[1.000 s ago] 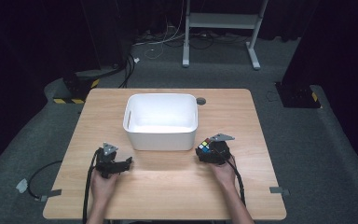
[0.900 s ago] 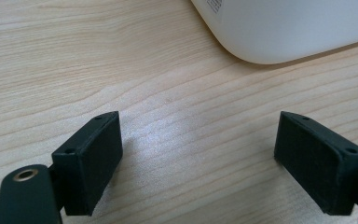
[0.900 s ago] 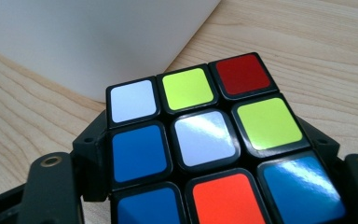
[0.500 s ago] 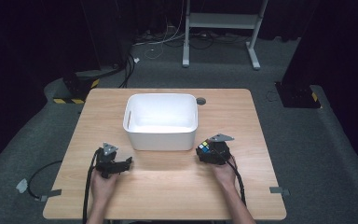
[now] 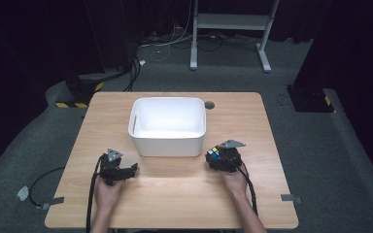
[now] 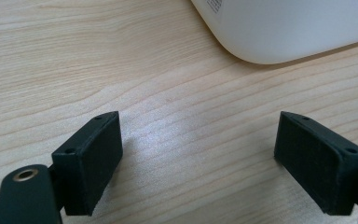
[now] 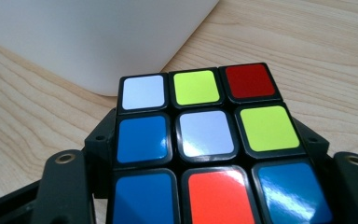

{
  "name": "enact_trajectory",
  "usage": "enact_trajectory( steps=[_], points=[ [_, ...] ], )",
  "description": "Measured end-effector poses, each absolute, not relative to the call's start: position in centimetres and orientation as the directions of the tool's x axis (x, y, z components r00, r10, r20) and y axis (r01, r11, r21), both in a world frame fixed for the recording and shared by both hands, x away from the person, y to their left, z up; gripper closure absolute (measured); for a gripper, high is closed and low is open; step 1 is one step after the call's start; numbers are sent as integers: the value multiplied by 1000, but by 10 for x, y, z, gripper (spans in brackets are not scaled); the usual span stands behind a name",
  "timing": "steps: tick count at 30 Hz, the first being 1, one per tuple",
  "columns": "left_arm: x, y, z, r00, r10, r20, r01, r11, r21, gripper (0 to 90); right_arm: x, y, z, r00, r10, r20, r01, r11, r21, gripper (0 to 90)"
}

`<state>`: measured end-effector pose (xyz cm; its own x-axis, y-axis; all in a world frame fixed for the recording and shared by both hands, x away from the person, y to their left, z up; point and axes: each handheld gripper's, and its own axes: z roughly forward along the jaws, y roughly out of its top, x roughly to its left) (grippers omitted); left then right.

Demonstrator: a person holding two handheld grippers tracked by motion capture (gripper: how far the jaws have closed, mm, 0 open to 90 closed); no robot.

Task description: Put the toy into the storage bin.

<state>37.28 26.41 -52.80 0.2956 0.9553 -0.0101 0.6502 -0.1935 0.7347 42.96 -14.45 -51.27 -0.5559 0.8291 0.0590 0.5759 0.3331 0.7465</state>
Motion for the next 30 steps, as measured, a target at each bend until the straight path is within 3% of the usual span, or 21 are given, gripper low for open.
enact_trajectory(
  steps=[30],
  points=[
    [373,264,-528,296,955,-10,650,-194,735,154,416,-153,-486,-607,792,65,538,349,767,331]
  ],
)
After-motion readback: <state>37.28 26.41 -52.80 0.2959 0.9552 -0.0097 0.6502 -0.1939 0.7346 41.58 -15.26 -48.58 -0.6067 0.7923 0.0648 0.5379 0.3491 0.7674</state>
